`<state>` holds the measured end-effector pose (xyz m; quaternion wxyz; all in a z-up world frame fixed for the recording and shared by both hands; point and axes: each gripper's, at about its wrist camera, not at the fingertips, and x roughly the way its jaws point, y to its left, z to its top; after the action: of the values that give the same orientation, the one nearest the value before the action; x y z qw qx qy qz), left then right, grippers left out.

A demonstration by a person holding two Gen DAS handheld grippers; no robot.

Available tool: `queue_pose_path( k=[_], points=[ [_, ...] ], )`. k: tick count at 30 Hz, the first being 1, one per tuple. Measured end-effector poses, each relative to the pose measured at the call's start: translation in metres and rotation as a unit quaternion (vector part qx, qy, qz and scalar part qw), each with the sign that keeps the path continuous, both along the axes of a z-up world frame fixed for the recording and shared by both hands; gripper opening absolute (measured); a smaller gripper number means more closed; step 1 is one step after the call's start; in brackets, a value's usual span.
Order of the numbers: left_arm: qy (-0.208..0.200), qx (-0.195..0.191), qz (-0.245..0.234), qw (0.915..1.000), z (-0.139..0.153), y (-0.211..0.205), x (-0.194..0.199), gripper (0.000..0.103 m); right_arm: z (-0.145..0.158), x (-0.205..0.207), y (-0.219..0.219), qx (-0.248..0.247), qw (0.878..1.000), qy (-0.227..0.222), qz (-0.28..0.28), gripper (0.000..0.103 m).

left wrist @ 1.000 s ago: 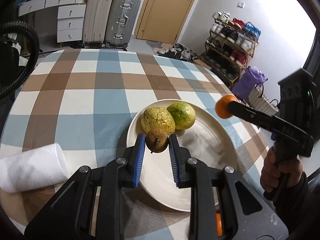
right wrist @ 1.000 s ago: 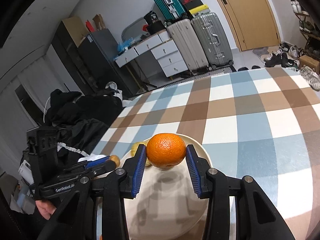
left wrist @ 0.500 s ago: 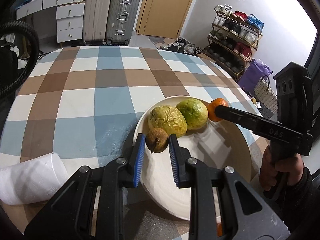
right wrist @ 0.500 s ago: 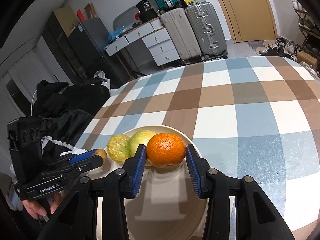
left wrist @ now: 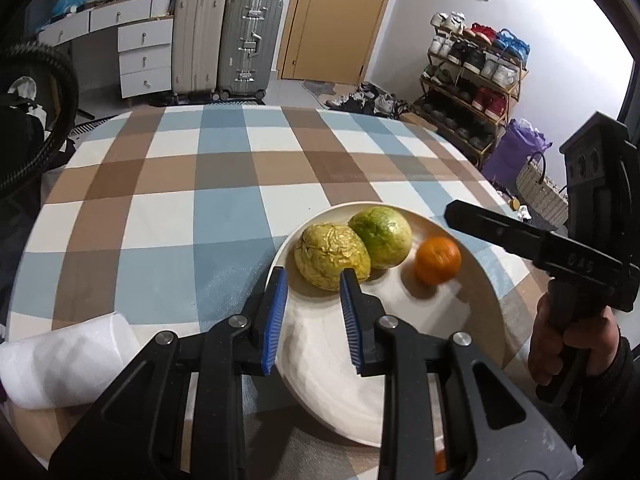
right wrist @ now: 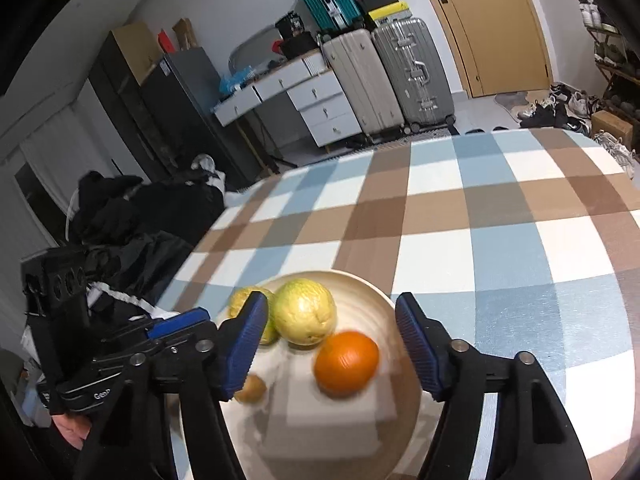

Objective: Organize fruits
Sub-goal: 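Open both grippers and withdraw them from the plate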

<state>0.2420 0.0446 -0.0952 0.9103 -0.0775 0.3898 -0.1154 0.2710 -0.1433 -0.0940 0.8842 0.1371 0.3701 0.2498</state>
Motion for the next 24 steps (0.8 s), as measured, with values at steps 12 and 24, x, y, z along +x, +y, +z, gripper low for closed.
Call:
queue_pose_path(
  k=[12,24],
  points=[
    [-0.037,0.000,0.026,0.9990,0.039,-0.002,-0.061,0.076,0.047,-0.068,-0.016,0.002,0.998,-0.056,-0.017,0.092],
    [-0.056,0.014,0.059,0.9966,0.061,-0.018,-0.130,0.102,0.057,-0.158,-0.025,0.002,0.995,-0.093,-0.032,0.103]
  ],
)
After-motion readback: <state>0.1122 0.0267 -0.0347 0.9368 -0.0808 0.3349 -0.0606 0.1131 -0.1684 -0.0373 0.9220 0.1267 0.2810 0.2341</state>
